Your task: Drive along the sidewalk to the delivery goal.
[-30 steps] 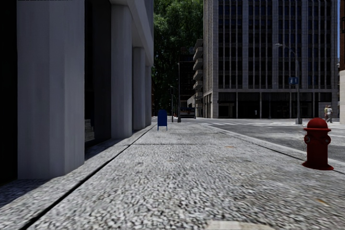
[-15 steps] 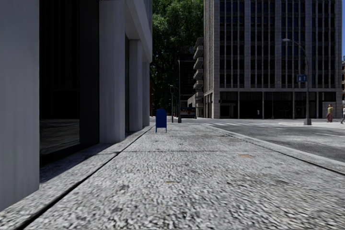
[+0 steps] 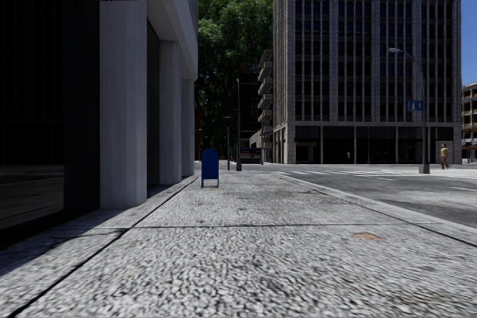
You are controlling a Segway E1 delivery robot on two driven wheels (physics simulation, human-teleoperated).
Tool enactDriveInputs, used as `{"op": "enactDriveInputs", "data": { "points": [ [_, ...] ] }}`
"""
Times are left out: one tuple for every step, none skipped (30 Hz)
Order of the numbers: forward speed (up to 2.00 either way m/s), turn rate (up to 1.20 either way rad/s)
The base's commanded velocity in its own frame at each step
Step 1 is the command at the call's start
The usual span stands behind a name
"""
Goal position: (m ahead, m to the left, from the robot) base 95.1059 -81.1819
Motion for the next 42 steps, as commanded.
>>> {"op": "enactDriveInputs", "data": {
  "points": [
    [2.00,0.00],
    [2.00,0.00],
    [2.00,0.00],
    [2.00,0.00],
    [2.00,0.00],
    [2.00,0.00],
    [2.00,0.00],
    [2.00,0.00],
    [2.00,0.00],
    [2.00,0.00],
    [2.00,0.00],
    [2.00,0.00],
    [2.00,0.00],
    [2.00,-0.17],
    [2.00,-0.26],
    [2.00,-0.26],
    [2.00,-0.27],
    [2.00,-0.28],
    [2.00,-0.28],
    [2.00,-0.28],
    [2.00,-0.28],
    [2.00,-0.21],
    [2.00,-0.01],
    [2.00,-0.01],
    [2.00,0.00],
    [2.00,0.00],
    [2.00,0.00],
    [2.00,0.00],
    [2.00,0.00],
    [2.00,0.00],
    [2.00,0.00],
    [2.00,0.00],
    [2.00,0.00],
    [2.00,0.00],
    [2.00,0.00],
    [2.00,0.00],
    [2.00,0.00],
    [2.00,-0.05],
    [2.00,-0.10],
    [2.00,-0.10],
    [2.00,-0.12],
    [2.00,-0.13]
  ]
}}
